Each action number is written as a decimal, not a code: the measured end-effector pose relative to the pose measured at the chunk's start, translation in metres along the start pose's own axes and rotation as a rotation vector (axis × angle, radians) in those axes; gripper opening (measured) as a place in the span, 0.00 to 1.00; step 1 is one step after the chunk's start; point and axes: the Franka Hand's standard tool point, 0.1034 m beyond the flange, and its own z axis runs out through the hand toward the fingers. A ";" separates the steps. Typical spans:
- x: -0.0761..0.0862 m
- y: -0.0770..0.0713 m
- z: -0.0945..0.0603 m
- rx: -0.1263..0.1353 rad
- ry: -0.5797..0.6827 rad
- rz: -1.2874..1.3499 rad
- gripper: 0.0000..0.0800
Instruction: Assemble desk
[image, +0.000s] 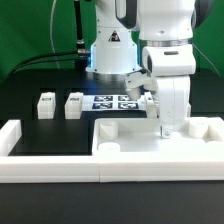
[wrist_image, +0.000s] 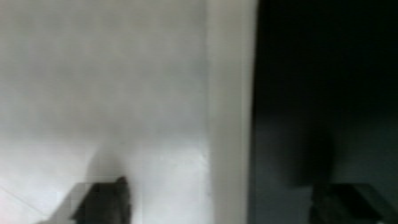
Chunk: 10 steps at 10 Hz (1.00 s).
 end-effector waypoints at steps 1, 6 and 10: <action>0.001 0.001 -0.011 -0.011 -0.003 0.030 0.73; 0.008 -0.028 -0.047 -0.120 0.040 0.313 0.81; 0.016 -0.036 -0.043 -0.131 0.060 0.373 0.81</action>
Offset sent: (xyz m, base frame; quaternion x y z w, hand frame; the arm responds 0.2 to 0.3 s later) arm -0.0225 -0.0111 0.0437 -0.0578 -0.0069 0.1221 0.9908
